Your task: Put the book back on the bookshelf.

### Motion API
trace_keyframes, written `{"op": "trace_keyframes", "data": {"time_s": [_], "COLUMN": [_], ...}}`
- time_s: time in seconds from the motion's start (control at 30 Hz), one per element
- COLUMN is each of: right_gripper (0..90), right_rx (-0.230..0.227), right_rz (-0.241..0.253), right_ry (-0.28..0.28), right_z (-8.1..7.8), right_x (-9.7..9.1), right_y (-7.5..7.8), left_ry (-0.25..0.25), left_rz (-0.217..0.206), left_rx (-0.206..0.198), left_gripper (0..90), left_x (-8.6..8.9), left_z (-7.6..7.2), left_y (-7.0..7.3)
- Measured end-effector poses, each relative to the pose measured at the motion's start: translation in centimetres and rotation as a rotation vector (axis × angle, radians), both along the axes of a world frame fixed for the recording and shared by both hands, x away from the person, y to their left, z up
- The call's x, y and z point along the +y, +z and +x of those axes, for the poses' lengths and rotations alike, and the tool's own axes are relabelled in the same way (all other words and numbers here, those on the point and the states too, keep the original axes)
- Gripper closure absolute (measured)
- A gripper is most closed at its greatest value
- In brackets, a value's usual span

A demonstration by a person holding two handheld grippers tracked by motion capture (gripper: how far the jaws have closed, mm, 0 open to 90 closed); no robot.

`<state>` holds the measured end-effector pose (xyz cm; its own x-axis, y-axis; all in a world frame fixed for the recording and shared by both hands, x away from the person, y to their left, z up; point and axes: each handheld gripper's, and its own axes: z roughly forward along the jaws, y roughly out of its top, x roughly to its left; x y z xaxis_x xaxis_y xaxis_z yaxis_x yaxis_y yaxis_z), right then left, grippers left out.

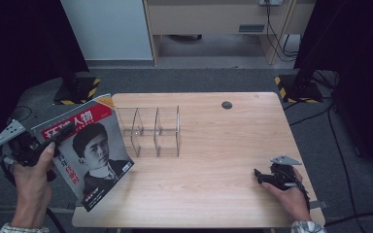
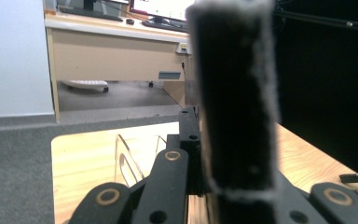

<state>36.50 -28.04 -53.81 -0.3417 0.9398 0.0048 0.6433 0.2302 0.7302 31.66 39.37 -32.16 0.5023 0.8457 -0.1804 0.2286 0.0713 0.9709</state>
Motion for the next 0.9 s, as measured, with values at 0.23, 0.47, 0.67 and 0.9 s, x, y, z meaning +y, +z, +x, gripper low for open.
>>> {"op": "trace_keyframes", "data": {"time_s": [0.23,0.47,0.67,0.9], "right_gripper": [14.9,14.9,15.0,15.2], "right_rx": [0.001,0.003,0.004,0.003], "right_rz": [0.0,0.003,0.003,0.003], "right_ry": [0.0,-0.004,-0.004,-0.007], "right_z": [0.0,-0.1,-0.1,-0.1], "right_x": [0.0,0.0,0.0,0.1], "right_y": [0.0,0.0,0.0,0.0], "left_ry": [0.014,0.027,0.034,0.043], "left_rz": [0.04,0.052,0.043,0.019], "left_rx": [-0.013,-0.004,-0.015,-0.035], "left_gripper": [86.7,86.7,86.7,86.7], "left_x": [-0.4,-0.7,-1.0,-0.9], "left_z": [0.4,1.3,2.3,3.0], "left_y": [0.2,0.1,0.5,0.6]}}
